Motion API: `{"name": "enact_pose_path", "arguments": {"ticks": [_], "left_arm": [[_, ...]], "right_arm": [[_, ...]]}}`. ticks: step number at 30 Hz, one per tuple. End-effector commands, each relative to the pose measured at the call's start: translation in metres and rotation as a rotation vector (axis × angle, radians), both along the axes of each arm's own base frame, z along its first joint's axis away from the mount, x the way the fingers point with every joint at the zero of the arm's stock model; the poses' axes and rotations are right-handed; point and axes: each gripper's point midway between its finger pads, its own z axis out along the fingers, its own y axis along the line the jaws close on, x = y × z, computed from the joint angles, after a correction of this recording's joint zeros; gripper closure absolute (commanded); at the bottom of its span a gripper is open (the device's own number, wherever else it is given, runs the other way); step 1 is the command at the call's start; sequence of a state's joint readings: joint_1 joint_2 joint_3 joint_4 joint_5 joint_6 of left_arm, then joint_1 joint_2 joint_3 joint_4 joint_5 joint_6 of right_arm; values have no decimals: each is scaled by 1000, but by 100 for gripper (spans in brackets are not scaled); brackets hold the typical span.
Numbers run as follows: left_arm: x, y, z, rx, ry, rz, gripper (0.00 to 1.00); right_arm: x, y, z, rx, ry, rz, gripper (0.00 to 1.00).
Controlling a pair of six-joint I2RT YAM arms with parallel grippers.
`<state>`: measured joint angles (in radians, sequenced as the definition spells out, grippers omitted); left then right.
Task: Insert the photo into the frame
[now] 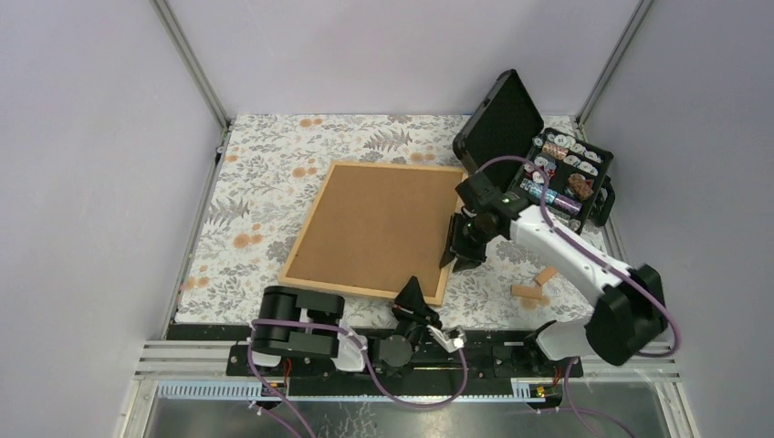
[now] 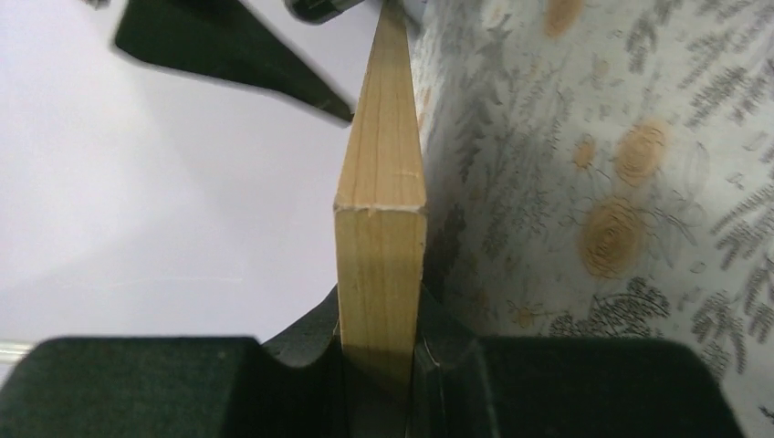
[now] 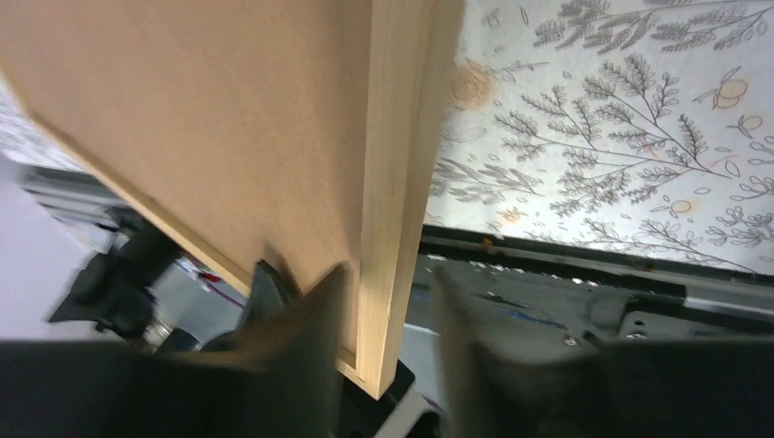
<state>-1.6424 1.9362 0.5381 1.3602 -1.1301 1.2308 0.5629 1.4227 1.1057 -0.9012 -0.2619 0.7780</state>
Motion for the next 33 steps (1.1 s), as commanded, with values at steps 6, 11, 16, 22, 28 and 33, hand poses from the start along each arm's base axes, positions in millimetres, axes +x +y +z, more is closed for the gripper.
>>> {"name": "enact_pose_path", "arguments": {"ticks": [6,11,16,22,28,33], "left_arm": [[-2,21,107,-565,128,151,100],[-8,26,147,-679,253,139,100],[-10,26,187,-884,528,27,100],[5,29,236,-1031,706,-135,100],[48,56,266,-1208,795,-244,100],[79,81,290,-1326,827,-321,100]], "right_arm": [[41,-40,132,28,-687,-12,12],[34,-89,175,-98,-902,-63,7],[26,-116,197,-175,-972,-94,7],[24,-115,194,-145,-993,-121,7],[25,-108,183,-132,-962,-99,7],[25,-108,175,-140,-954,-90,7]]}}
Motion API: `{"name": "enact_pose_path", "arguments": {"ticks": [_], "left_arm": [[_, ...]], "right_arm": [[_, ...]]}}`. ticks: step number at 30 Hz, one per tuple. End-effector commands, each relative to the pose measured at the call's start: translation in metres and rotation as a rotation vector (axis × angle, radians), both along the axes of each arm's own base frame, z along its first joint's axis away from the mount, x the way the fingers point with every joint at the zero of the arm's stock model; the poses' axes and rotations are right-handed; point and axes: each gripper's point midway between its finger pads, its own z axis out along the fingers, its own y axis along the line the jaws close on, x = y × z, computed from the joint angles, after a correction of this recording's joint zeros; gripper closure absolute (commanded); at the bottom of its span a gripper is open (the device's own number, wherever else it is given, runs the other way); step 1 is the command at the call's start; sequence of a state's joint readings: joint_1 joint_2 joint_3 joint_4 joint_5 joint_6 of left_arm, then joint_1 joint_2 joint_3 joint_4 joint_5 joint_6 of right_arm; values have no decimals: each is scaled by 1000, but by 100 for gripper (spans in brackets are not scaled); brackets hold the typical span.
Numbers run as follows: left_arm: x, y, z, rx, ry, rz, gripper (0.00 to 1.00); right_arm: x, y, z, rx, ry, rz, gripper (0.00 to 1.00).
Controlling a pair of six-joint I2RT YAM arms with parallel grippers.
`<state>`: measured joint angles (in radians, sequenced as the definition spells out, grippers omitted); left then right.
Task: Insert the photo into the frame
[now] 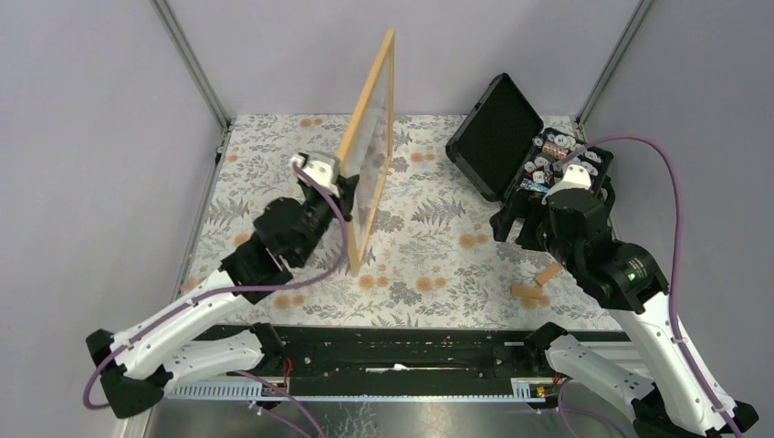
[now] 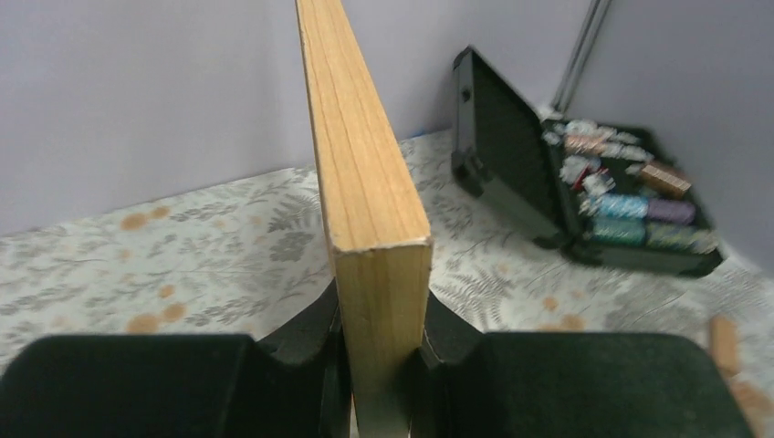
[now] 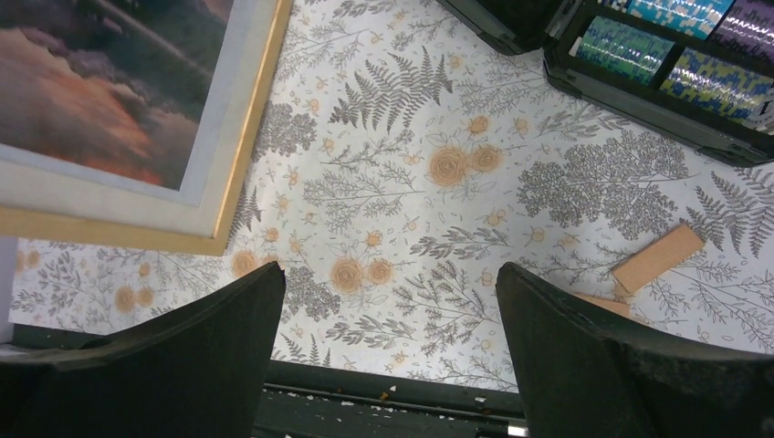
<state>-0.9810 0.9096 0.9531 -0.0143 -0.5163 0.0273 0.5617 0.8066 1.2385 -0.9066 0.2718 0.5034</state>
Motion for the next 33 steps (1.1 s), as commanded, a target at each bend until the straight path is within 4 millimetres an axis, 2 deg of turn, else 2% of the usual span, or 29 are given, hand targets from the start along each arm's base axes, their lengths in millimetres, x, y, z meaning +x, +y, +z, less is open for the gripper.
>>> {"name": "enact_pose_path", "arguments": {"ticks": [1,5,9,12,18,22,29,33], "left_arm": [[-18,-30,45,-342,71,-344,100],[-9,-15,41,-445,109,-389,100],[3,7,23,-551,172,-324,100],[23,33,-4,-632,280,-175,100],[40,98,-44,-750,313,68,100],[51,130,-71,-768,378,168,100],[74,188,-138,-798,491,302,100],[85,211,-170,-842,547,346,100]], "right_arm": [[5,-1,-1,-10,-17,-8,7],[6,0,-4,-15,-9,-5,7],[7,1,-7,-14,-4,-7,7],[7,3,-11,-14,4,-1,7],[7,7,-17,-14,26,17,7],[9,9,-21,-22,39,23,7],[11,15,-25,-37,58,59,6],[11,17,-25,-39,57,74,5]]}}
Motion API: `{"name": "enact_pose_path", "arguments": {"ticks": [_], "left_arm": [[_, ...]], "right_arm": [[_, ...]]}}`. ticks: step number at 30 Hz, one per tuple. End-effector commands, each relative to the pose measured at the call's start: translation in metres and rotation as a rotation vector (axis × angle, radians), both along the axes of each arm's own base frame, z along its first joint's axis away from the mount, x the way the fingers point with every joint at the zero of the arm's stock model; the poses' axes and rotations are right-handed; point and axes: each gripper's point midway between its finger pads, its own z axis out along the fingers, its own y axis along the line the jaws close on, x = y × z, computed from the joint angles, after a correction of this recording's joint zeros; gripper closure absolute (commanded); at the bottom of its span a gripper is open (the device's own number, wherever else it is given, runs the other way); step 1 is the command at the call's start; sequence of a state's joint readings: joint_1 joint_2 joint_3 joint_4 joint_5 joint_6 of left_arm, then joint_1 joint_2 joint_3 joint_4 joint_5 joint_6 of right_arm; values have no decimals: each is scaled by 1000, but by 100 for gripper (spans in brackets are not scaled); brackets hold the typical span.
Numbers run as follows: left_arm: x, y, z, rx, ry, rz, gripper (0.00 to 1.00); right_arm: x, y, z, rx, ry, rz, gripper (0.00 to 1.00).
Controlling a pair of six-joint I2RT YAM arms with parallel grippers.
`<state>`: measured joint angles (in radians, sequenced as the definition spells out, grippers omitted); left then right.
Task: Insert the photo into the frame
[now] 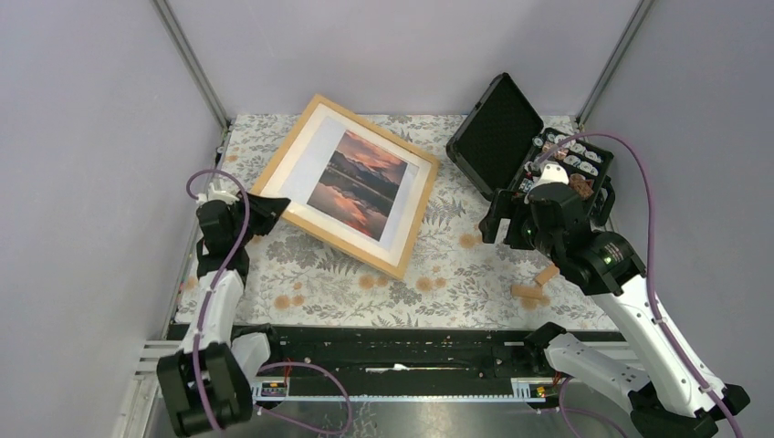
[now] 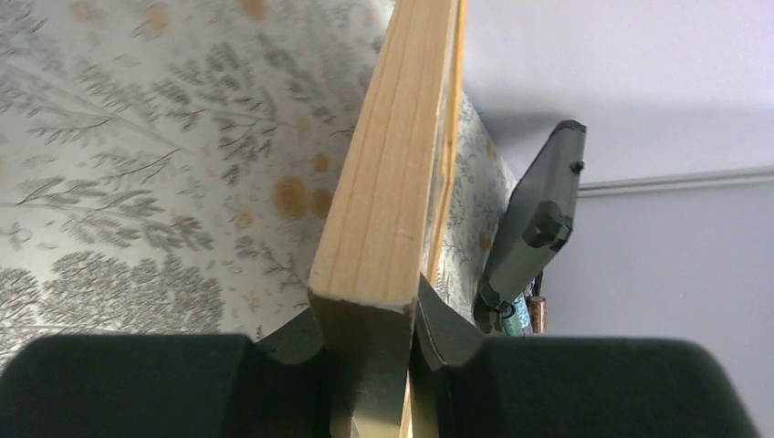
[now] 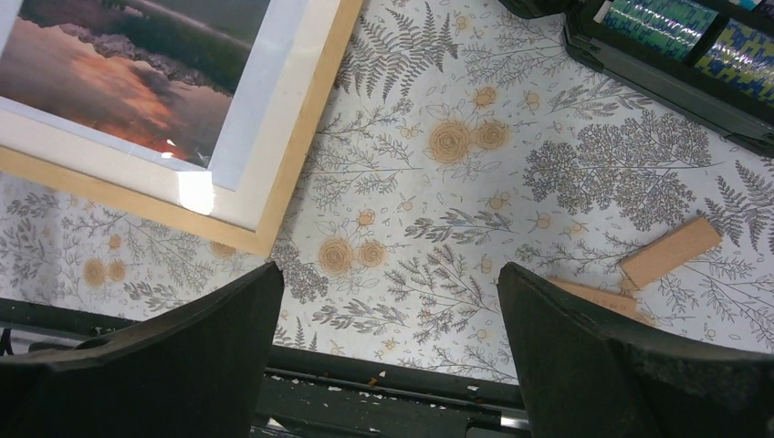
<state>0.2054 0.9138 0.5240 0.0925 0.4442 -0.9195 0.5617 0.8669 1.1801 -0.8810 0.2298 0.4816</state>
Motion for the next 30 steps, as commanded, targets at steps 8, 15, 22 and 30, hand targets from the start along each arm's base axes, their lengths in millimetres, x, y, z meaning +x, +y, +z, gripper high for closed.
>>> {"name": "enact_pose_path", "arguments": {"ticks": [8,15,22,30], "left_arm": [[29,71,-49,13,26,129,100],[48,104,-78,-103,74,158,100],[67,133,-101,-177,100,218,99],[95,167,-118,-185,193,260,90]], "right_arm": [[1,5,-3,14,-24,37,5],[0,5,-4,20,-28,41,5],[-1,6,-6,24,-28,43,5],[-2,6,-6,32,-26,40,5]]}}
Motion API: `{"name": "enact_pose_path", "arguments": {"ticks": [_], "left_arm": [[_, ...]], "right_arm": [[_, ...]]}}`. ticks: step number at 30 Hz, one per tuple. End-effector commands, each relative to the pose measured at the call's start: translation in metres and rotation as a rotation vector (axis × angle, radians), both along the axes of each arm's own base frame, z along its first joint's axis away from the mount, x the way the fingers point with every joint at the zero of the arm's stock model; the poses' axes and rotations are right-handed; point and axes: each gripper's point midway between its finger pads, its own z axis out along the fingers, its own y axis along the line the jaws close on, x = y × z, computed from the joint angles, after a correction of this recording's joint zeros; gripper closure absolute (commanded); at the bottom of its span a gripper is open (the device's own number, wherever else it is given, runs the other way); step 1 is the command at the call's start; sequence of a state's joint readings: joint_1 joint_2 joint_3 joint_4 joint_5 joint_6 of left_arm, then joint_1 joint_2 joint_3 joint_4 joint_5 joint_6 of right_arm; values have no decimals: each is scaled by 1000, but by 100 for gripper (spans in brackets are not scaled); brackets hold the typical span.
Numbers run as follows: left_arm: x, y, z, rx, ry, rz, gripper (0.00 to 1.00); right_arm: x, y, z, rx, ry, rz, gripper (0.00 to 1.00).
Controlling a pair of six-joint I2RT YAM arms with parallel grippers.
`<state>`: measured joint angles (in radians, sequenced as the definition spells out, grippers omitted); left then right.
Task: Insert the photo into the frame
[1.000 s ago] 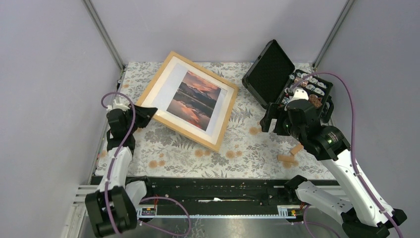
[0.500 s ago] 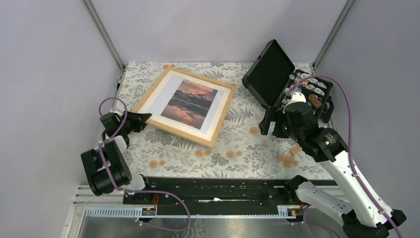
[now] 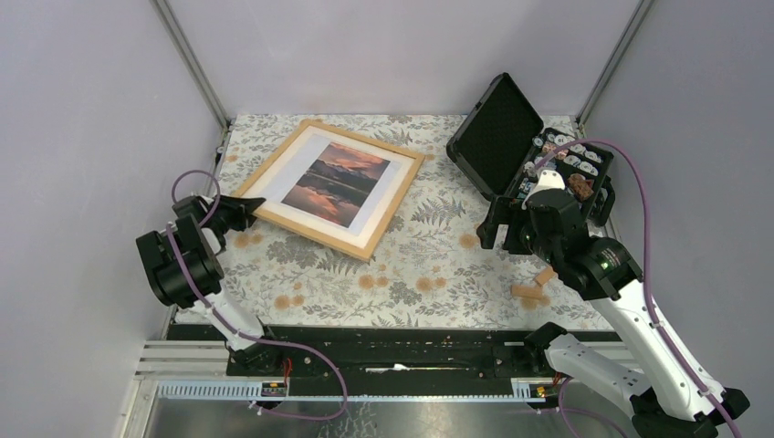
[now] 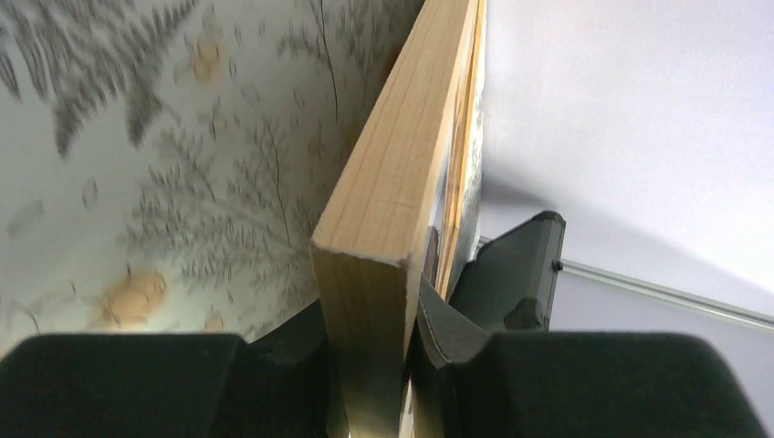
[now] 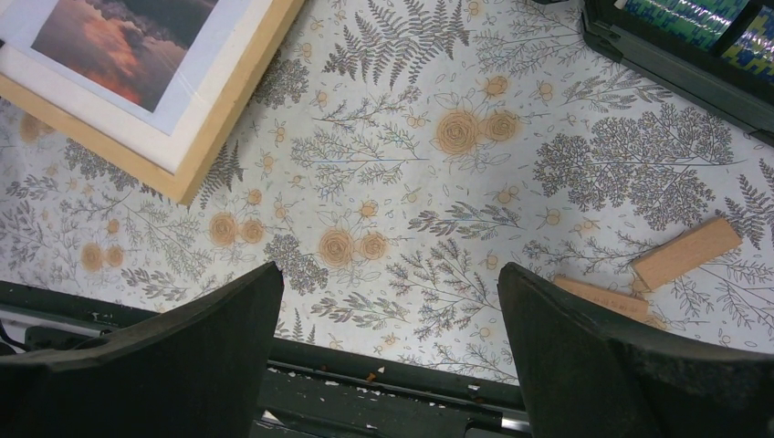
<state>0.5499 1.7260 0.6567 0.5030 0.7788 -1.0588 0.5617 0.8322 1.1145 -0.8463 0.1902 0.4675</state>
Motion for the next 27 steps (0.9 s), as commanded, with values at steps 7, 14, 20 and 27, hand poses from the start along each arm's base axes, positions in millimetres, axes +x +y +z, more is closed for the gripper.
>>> {"name": "enact_pose_path", "arguments": {"ticks": [7,14,20,27], "left_arm": [[-4,91,-14,345,276,274,54],[-22,111,5,456,398,359,1],[-10,67,69,533,249,261,1],[5,-152,245,813,-351,-194,1]], "right_arm": [[6,0,13,20,-51,-16,5],[9,-8,28,-7,-84,-32,3],[11,-33,59,-124,-129,-85,0],[5,-55,117,-147,-292,-116,0]]}}
